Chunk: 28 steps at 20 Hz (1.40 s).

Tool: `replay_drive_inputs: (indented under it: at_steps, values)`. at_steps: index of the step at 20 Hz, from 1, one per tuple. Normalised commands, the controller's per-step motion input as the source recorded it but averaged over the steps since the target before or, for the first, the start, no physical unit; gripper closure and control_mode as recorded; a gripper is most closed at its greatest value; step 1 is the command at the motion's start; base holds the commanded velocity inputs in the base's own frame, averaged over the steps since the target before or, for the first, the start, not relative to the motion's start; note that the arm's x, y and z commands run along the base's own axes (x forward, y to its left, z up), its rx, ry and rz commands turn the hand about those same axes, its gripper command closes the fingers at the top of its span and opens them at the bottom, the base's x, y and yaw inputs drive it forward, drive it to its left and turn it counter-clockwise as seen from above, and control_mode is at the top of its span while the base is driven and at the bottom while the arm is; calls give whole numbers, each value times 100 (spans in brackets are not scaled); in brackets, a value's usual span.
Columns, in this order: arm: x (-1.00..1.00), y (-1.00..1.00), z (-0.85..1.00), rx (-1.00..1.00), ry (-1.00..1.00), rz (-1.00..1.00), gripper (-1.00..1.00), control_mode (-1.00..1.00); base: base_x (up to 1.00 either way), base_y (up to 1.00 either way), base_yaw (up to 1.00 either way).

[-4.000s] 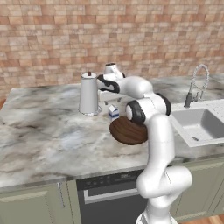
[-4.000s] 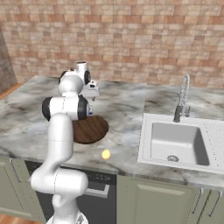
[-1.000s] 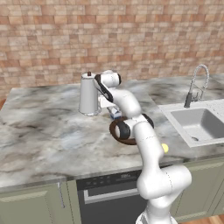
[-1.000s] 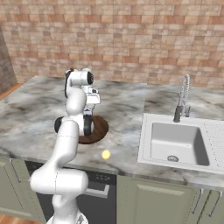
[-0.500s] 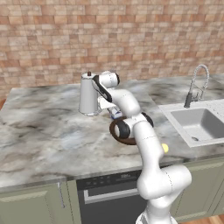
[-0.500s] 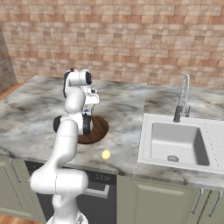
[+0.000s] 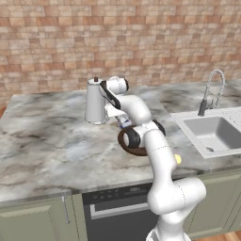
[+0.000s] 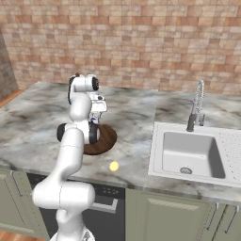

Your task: Gather the eggs and milk located in the vicinity of the sink area and place them right next to the bowl.

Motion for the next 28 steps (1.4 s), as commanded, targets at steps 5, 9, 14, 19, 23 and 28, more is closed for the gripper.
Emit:
replay_drive_inputs:
  at_steps: [5,9,14,19,23,28]
  values:
    - [0,0,0,0,0,0,-100,-100,0,0,0]
    - [0,0,0,0,0,0,-100,-100,0,0,0]
    - [0,-7,0,0,0,0,-100,-100,0,0,0]
    - [0,-17,6,3,-6,0,-100,-100,0,0,0]
    - [0,-13,8,7,-19,0,-100,-100,0,0,0]
    - [0,-3,13,8,-24,0,-100,-100,0,0,0]
